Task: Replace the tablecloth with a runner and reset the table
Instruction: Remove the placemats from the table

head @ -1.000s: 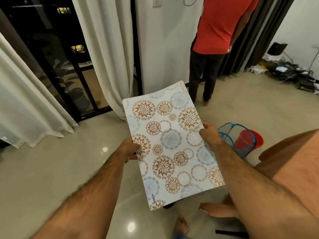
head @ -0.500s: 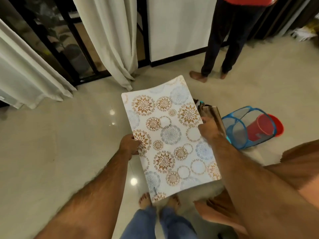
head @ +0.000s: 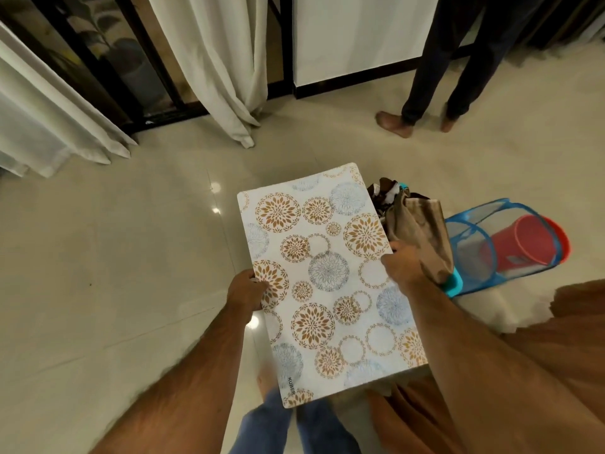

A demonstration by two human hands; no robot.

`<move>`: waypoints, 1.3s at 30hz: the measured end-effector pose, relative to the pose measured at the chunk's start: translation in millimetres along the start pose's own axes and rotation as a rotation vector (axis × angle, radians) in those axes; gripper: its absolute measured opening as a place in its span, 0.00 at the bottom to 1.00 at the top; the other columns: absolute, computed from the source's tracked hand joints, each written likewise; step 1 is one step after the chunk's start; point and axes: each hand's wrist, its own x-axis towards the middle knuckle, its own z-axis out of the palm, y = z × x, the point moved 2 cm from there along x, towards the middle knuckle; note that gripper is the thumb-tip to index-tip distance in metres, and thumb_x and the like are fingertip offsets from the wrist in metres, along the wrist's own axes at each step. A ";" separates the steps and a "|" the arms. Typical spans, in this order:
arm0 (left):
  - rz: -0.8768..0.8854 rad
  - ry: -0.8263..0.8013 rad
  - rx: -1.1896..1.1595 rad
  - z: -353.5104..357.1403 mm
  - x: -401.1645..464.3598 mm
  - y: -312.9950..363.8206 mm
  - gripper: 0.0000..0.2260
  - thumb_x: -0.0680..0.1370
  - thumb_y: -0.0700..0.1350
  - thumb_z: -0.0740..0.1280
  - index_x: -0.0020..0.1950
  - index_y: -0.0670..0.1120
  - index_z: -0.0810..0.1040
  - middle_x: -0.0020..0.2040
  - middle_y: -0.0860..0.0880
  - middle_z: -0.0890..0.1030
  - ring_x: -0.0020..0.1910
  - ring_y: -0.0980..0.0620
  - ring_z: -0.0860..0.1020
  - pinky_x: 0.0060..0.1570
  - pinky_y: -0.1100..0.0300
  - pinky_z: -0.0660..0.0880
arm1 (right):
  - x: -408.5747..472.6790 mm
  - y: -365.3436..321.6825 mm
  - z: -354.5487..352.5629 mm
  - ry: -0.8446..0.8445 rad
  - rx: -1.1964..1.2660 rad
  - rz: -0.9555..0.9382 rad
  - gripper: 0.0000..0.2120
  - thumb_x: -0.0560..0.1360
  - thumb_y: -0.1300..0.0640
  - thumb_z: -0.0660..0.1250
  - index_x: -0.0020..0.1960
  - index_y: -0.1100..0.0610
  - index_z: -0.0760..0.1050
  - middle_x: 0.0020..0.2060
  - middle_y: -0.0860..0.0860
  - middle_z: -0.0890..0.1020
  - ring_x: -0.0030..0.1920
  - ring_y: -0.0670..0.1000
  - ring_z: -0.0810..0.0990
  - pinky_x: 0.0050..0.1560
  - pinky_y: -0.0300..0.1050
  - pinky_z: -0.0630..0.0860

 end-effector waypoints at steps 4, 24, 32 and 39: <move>-0.022 -0.028 -0.045 2.1 3.0 -1.8 0.09 0.79 0.36 0.67 0.58 0.41 0.77 0.52 0.42 0.81 0.47 0.44 0.80 0.43 0.52 0.80 | 11.8 6.9 3.0 -0.023 -0.028 0.036 0.11 0.76 0.67 0.61 0.56 0.61 0.77 0.39 0.56 0.81 0.30 0.49 0.73 0.26 0.39 0.65; 0.026 0.019 0.234 -6.8 2.8 -4.7 0.14 0.76 0.47 0.71 0.59 0.44 0.76 0.53 0.40 0.82 0.53 0.38 0.80 0.53 0.45 0.78 | 16.7 5.9 3.3 -0.080 -0.224 -0.019 0.32 0.76 0.55 0.68 0.76 0.58 0.61 0.61 0.60 0.79 0.47 0.55 0.79 0.39 0.43 0.72; 0.065 0.034 0.240 -2.5 -4.4 3.2 0.09 0.77 0.47 0.69 0.53 0.43 0.78 0.44 0.42 0.82 0.36 0.46 0.76 0.38 0.55 0.72 | 16.4 9.8 0.3 -0.062 -0.252 -0.022 0.32 0.76 0.54 0.70 0.76 0.59 0.62 0.60 0.60 0.79 0.45 0.54 0.79 0.42 0.44 0.74; 0.082 0.063 0.231 -1.0 -4.9 -0.2 0.10 0.78 0.48 0.68 0.55 0.45 0.76 0.48 0.44 0.82 0.40 0.46 0.78 0.41 0.56 0.74 | 19.5 17.1 2.7 -0.055 -0.246 -0.022 0.33 0.76 0.54 0.70 0.76 0.57 0.60 0.59 0.58 0.79 0.42 0.50 0.78 0.41 0.45 0.76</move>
